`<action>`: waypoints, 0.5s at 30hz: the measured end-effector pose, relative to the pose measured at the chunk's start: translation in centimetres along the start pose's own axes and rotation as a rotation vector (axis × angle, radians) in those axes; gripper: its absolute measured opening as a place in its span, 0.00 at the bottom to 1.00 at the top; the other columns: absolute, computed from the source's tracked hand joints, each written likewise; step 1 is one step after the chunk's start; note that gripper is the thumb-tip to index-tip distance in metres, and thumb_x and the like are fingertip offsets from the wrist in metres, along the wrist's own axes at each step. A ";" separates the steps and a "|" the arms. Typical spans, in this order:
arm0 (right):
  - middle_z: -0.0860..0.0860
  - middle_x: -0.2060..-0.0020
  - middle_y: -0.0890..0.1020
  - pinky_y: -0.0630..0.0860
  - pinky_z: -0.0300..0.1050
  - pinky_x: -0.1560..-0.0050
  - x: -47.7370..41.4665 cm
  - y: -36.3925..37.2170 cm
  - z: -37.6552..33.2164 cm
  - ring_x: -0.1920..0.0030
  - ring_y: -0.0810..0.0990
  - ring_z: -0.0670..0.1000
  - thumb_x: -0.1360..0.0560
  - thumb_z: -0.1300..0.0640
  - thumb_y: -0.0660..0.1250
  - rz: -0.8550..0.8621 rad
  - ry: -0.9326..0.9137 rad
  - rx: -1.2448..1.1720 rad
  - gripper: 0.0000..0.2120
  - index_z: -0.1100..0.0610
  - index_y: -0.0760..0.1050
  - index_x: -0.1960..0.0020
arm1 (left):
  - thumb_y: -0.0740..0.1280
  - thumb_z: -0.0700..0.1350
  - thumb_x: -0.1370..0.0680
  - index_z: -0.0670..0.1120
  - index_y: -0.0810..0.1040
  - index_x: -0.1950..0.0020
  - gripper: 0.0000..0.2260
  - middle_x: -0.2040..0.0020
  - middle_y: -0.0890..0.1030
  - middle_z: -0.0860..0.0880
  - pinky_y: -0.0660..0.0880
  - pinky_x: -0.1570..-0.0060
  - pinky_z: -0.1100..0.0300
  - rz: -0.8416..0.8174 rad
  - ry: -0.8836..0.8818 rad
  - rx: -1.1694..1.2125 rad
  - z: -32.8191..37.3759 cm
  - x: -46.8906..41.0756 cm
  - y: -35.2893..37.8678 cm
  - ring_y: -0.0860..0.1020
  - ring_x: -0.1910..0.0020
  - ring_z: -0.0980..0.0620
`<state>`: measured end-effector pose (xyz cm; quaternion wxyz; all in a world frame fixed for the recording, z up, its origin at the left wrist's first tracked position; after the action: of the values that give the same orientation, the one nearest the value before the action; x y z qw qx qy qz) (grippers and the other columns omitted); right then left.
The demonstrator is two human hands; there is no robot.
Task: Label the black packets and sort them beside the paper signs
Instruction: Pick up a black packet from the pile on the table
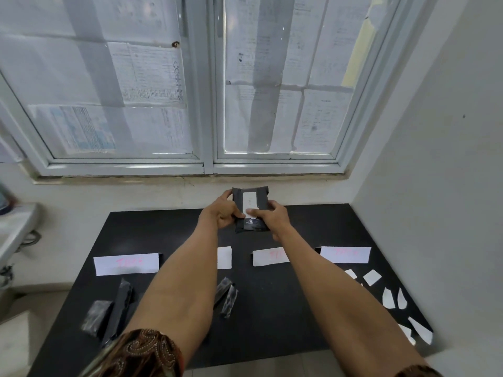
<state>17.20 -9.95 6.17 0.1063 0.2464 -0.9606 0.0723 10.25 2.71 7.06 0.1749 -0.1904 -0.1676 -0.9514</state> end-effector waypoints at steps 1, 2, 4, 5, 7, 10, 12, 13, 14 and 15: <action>0.54 0.46 0.81 0.82 0.50 0.49 0.0 0.4 0.1 0.48 0.82 0.54 0.37 0.58 0.81 -0.036 0.018 0.007 0.28 0.56 0.73 0.41 | 0.59 0.19 0.28 0.53 0.62 0.29 0.37 0.38 0.75 0.35 0.79 0.55 0.48 0.012 0.009 0.022 0.0 -0.1 -0.4 0.76 0.41 0.37; 0.54 0.46 0.80 0.83 0.51 0.50 0.1 0.8 0.4 0.47 0.81 0.55 0.37 0.60 0.80 -0.078 0.051 -0.013 0.29 0.56 0.71 0.39 | 0.59 0.19 0.28 0.52 0.63 0.31 0.36 0.36 0.74 0.34 0.79 0.53 0.46 0.026 0.020 0.043 0.0 -0.3 -0.7 0.74 0.39 0.36; 0.54 0.46 0.79 0.83 0.51 0.52 0.3 1.7 0.9 0.46 0.81 0.57 0.36 0.66 0.79 -0.161 0.116 -0.115 0.30 0.56 0.70 0.39 | 0.57 0.18 0.28 0.51 0.63 0.30 0.35 0.37 0.73 0.35 0.77 0.49 0.42 0.064 0.036 0.083 0.0 -0.7 -1.3 0.73 0.40 0.36; 0.55 0.46 0.78 0.83 0.49 0.54 0.4 1.9 1.0 0.47 0.81 0.56 0.35 0.68 0.78 -0.176 0.118 -0.147 0.30 0.57 0.70 0.38 | 0.56 0.18 0.28 0.51 0.62 0.30 0.36 0.40 0.74 0.36 0.77 0.47 0.42 0.080 0.041 0.098 0.0 -0.9 -1.5 0.72 0.41 0.36; 0.55 0.46 0.78 0.83 0.45 0.56 0.4 2.2 1.1 0.47 0.80 0.55 0.34 0.70 0.76 -0.175 0.091 -0.165 0.29 0.58 0.69 0.38 | 0.55 0.18 0.28 0.52 0.63 0.31 0.35 0.46 0.75 0.38 0.77 0.49 0.42 0.096 0.047 0.115 0.0 -1.1 -1.6 0.73 0.42 0.37; 0.57 0.43 0.77 0.83 0.43 0.57 0.5 2.6 1.8 0.44 0.79 0.57 0.33 0.72 0.74 -0.180 0.111 -0.189 0.28 0.57 0.69 0.38 | 0.55 0.18 0.29 0.48 0.66 0.35 0.31 0.49 0.76 0.39 0.77 0.51 0.45 0.093 0.014 0.079 -0.4 -1.4 -1.7 0.75 0.45 0.37; 0.59 0.41 0.77 0.83 0.46 0.54 0.5 2.6 3.0 0.42 0.79 0.60 0.32 0.75 0.71 -0.184 0.159 -0.204 0.29 0.59 0.69 0.35 | 0.56 0.20 0.28 0.42 0.69 0.37 0.25 0.49 0.78 0.38 0.78 0.53 0.47 0.101 -0.057 -0.013 -1.1 -1.5 -2.0 0.76 0.47 0.38; 0.60 0.41 0.77 0.82 0.48 0.52 0.6 2.4 3.9 0.42 0.79 0.61 0.31 0.76 0.70 -0.176 0.189 -0.204 0.30 0.59 0.68 0.34 | 0.58 0.22 0.28 0.39 0.72 0.39 0.21 0.49 0.79 0.38 0.78 0.51 0.48 0.111 -0.102 -0.088 -1.5 -1.5 -2.3 0.77 0.46 0.39; 0.61 0.41 0.77 0.82 0.50 0.50 0.6 2.1 5.1 0.42 0.79 0.61 0.31 0.76 0.69 -0.157 0.227 -0.197 0.30 0.60 0.68 0.33 | 0.61 0.26 0.27 0.38 0.73 0.40 0.18 0.48 0.80 0.39 0.77 0.47 0.50 0.137 -0.143 -0.152 -1.9 -1.4 -2.9 0.78 0.46 0.41; 0.61 0.42 0.77 0.82 0.51 0.49 0.9 1.7 6.6 0.43 0.79 0.61 0.31 0.77 0.69 -0.133 0.272 -0.192 0.30 0.61 0.67 0.33 | 0.64 0.29 0.27 0.39 0.73 0.40 0.16 0.47 0.79 0.41 0.75 0.44 0.52 0.175 -0.176 -0.195 -2.3 -1.2 -3.6 0.77 0.45 0.43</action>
<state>14.48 -10.11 -0.12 0.2628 0.2859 -0.9215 0.0059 9.17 5.33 3.59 0.2222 -0.3028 -0.0717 -0.9240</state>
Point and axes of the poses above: each hand's wrist, its own x-axis away from the middle knuckle, its own y-axis out of the palm, z = x × y, the point moved 8 cm from there along -x, towards the middle knuckle
